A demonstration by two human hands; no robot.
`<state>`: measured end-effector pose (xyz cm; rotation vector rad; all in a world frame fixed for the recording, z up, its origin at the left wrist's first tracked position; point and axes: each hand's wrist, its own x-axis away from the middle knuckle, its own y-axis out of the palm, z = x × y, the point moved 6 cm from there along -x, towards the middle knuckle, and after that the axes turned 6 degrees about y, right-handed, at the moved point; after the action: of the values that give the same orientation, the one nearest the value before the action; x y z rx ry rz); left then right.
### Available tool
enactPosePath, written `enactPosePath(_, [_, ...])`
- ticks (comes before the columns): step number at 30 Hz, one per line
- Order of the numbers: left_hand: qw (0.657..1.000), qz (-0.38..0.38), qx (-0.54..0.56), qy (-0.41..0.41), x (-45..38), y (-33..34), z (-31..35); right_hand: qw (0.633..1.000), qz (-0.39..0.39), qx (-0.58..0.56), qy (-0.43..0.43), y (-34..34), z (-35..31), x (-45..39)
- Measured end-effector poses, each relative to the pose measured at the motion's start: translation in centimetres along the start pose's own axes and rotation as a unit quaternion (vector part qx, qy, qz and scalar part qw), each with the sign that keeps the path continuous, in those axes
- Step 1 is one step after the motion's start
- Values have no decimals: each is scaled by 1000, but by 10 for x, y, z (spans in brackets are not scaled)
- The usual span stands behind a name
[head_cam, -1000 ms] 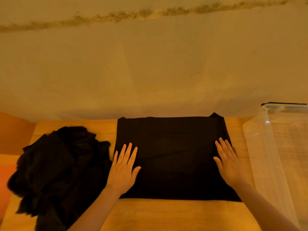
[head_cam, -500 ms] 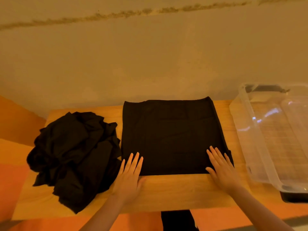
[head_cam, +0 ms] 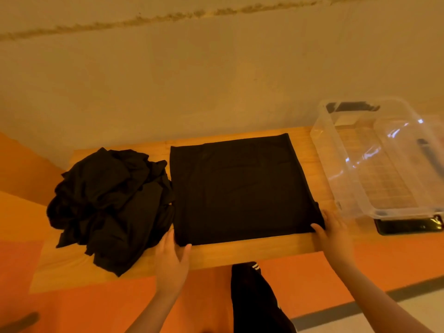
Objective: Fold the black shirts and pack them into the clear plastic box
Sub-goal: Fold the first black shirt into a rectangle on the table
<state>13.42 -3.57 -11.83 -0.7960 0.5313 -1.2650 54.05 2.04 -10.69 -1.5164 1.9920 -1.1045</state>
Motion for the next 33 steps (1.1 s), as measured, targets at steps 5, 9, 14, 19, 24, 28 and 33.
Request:
enactPosePath(5, [984,53,44,-167,-5,0,-3,986,14,-94,135,9,7,-7])
enactPosePath(9, [968,71,102,-218,-8,-3,-1,971,47,-130,196,5,10,-12])
enactPosePath(14, [977,68,142,-144,-13,-11,12,969,72,-161,173,-4,7,-16])
enactPosePath(19, [957,15,239,-165,-17,-8,18,960,-28,-208,186,7,9,-19])
enactPosePath(24, [967,-110,162,-164,-26,-3,12,968,-85,-133,193,6,8,-19])
enactPosePath(28, [964,-82,167,-188,-26,-13,4,971,-52,-102,210,-2,13,-24])
enactPosePath(33, [957,-116,201,-174,-21,-13,4,974,-44,-104,197,2,6,-20])
